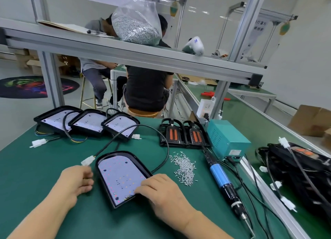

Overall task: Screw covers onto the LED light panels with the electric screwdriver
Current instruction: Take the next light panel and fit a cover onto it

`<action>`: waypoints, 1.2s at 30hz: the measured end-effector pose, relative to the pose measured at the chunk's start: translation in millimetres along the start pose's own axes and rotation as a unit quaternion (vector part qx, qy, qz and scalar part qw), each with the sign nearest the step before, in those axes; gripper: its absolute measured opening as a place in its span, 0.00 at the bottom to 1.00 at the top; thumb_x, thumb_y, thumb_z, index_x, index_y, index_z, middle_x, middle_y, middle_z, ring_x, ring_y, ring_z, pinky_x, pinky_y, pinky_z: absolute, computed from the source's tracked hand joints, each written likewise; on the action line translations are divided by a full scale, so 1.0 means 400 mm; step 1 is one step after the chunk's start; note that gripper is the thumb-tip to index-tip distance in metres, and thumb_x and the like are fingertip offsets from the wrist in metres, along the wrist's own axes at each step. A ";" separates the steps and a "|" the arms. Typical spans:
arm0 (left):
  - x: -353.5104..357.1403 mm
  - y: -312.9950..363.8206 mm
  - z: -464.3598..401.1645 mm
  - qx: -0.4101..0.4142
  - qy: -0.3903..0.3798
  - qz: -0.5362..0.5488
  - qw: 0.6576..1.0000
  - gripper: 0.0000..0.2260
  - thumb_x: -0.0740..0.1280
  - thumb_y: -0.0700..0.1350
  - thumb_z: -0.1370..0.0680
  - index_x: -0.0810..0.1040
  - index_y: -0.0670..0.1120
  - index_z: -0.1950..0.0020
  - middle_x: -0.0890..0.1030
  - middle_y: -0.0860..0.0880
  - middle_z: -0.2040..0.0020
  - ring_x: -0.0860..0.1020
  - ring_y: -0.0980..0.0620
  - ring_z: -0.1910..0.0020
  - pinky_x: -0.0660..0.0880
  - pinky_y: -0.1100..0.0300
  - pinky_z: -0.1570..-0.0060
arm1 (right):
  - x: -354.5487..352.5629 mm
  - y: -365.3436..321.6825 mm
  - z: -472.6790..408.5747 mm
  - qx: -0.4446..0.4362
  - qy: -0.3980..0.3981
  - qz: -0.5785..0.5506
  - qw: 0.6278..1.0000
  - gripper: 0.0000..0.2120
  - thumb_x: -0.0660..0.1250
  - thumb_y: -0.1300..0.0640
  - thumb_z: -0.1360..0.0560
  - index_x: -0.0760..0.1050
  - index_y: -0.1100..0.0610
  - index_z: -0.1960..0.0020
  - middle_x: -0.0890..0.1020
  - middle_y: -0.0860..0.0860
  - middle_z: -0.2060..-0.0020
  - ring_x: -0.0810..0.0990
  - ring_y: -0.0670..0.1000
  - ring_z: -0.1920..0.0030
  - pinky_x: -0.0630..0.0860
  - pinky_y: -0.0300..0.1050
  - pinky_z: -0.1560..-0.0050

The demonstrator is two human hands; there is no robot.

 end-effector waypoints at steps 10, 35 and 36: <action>0.008 0.035 0.078 0.149 0.055 -0.247 0.956 0.18 0.60 0.58 0.38 0.73 0.45 0.60 0.78 0.46 0.66 0.74 0.43 0.68 0.72 0.52 0.62 | -0.083 0.289 0.056 0.311 0.043 -0.064 0.947 0.13 0.65 0.64 0.23 0.79 0.56 0.40 0.80 0.49 0.44 0.77 0.49 0.43 0.69 0.40 0.38; 0.099 0.082 -0.011 0.146 0.116 -0.307 0.933 0.05 0.62 0.42 0.26 0.75 0.44 0.52 0.77 0.47 0.61 0.74 0.42 0.57 0.65 0.57 0.62 | 0.072 0.582 -0.089 0.583 -0.165 0.071 0.793 0.39 0.63 0.30 0.29 0.66 0.59 0.32 0.77 0.56 0.38 0.74 0.59 0.36 0.72 0.50 0.42; 0.101 0.083 -0.011 0.147 0.113 -0.302 0.935 0.05 0.62 0.42 0.26 0.75 0.44 0.52 0.77 0.47 0.60 0.74 0.42 0.57 0.65 0.57 0.61 | 0.071 0.583 -0.090 0.588 -0.164 0.064 0.790 0.40 0.64 0.30 0.30 0.66 0.59 0.31 0.77 0.56 0.38 0.75 0.59 0.36 0.72 0.50 0.42</action>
Point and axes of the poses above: each hand's wrist, its own z-axis away from the middle knuckle, its own x-axis out of the palm, y = z × x, the point moved 8 cm from there along -z, towards the middle knuckle
